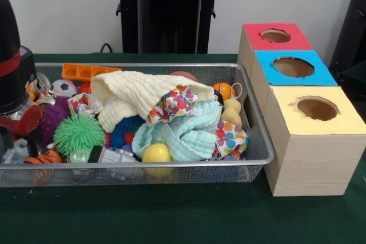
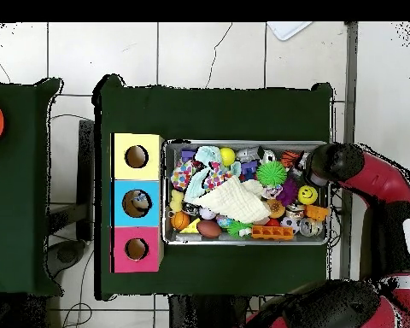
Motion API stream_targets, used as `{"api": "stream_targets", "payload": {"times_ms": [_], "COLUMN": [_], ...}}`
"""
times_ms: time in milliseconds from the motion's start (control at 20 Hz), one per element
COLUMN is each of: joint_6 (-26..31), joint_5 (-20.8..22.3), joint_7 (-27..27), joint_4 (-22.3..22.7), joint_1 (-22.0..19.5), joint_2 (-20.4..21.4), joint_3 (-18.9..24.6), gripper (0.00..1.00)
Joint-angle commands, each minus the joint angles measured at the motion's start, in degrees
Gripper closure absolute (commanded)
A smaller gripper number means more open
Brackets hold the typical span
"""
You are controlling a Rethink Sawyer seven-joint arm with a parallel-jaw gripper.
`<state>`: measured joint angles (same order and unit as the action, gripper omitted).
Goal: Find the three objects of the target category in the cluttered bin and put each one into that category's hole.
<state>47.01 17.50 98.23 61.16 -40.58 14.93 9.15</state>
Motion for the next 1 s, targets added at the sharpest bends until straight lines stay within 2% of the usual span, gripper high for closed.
{"api": "stream_targets", "payload": {"times_ms": [50, 950, 1000], "joint_6": [-2.44, 1.14, 0.79], "joint_5": [2.69, 2.34, 2.38], "joint_7": [0.97, 0.30, 0.40], "joint_4": [-0.39, -2.15, -2.20], "joint_1": [0.49, 0.59, 0.66], "joint_2": [-3.86, -6.20, -6.21], "joint_3": [-0.45, -0.83, -0.87], "gripper": [0.00, 0.00, 1.00]}}
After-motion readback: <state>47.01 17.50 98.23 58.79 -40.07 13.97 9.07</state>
